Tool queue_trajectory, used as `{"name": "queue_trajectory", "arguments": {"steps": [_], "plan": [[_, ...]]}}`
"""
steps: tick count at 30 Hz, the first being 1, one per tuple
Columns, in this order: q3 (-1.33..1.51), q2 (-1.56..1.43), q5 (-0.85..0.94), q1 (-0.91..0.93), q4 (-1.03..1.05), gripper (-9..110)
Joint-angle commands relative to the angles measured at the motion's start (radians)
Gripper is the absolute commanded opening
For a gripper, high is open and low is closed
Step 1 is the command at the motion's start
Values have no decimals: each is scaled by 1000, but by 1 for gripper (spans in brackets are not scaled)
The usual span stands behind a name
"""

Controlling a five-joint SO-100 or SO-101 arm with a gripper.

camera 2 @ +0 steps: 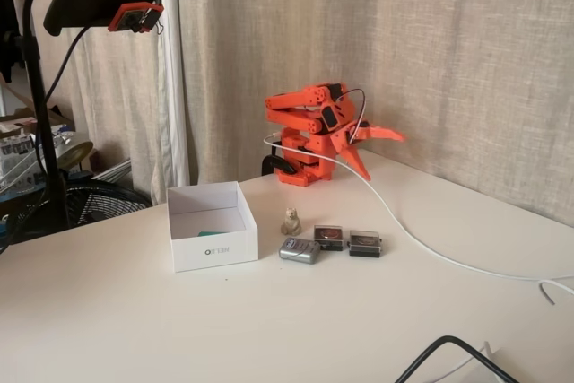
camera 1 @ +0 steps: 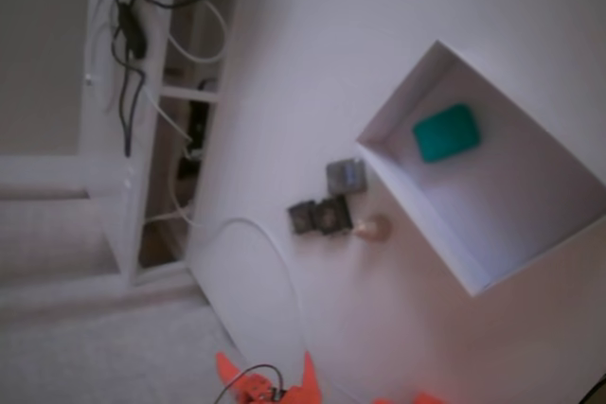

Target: Grasp the green cube and put it in the bin.

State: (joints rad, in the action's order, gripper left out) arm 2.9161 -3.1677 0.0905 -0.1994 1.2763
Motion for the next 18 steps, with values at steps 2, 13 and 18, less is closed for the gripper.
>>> {"name": "queue_trajectory", "arguments": {"steps": [2,13,18], "plan": [[5,-44,-2,-3,21,32],[25,-141,-6,2,58,-9],[25,-141,-6,2,58,-9]]}}
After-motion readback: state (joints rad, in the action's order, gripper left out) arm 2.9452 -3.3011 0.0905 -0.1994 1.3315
